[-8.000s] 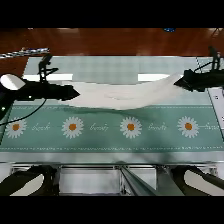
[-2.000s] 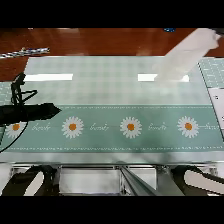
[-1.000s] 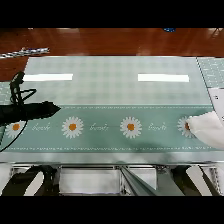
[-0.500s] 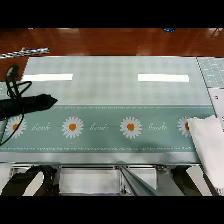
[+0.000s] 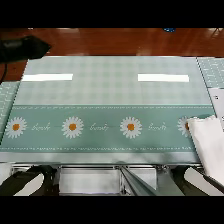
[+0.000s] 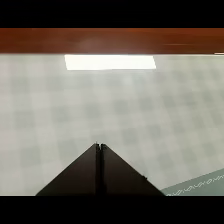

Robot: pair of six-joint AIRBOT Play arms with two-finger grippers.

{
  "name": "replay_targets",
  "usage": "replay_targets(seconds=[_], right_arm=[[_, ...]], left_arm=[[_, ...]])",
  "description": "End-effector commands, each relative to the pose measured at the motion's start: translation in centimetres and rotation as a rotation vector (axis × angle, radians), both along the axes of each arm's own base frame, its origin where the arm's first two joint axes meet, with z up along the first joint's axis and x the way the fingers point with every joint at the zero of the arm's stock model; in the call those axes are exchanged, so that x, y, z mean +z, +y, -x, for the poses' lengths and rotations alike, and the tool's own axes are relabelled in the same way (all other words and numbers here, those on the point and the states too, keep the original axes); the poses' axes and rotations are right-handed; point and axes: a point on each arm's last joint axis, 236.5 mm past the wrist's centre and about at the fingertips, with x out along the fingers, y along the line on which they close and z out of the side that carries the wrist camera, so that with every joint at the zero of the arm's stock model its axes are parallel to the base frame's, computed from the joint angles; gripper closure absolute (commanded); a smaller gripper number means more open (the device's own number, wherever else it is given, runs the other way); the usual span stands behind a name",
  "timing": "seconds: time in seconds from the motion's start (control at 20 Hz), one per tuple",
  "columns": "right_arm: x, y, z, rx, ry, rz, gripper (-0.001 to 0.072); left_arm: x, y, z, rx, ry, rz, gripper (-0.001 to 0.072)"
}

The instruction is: Fold the shirts.

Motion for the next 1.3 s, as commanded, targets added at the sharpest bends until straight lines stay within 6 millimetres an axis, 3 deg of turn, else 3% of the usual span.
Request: replay_targets(seconds=[0.0,0.05,0.15,0.25,0.3,0.9,1.25], right_arm=[[-0.7,12.4,-6.8,0.301,-0.085,0.098,0.0681],[-3.0,14.3,-7.2,0.334,-0.027,0.145,0.0681],[-7.3,16.0,-7.4,0.376,0.086,0.232,0.0681],[-9.7,16.0,-7.2,0.368,0.164,0.254,0.0681],[-10.2,16.0,-6.9,0.372,0.188,0.253,0.0681],[-10.2,15.4,-6.9,0.370,0.193,0.280,0.0681],[-10.2,15.4,-6.9,0.370,0.192,0.280,0.0681]], left_arm=[[-1.0,-4.0,-2.3,-0.054,0.037,-0.067,0.0691],[-4.4,-4.2,-2.6,-0.044,0.119,-0.121,0.0691],[-12.2,-4.0,-1.8,-0.036,0.353,-0.210,0.0690],[-16.8,-3.8,-0.2,-0.051,0.534,-0.237,0.0690],[-17.7,-3.7,0.3,-0.061,0.574,-0.250,0.0690],[-18.6,-3.8,0.2,-0.064,0.592,-0.256,0.0689],[-20.2,-3.8,0.1,-0.066,0.626,-0.263,0.0689]])
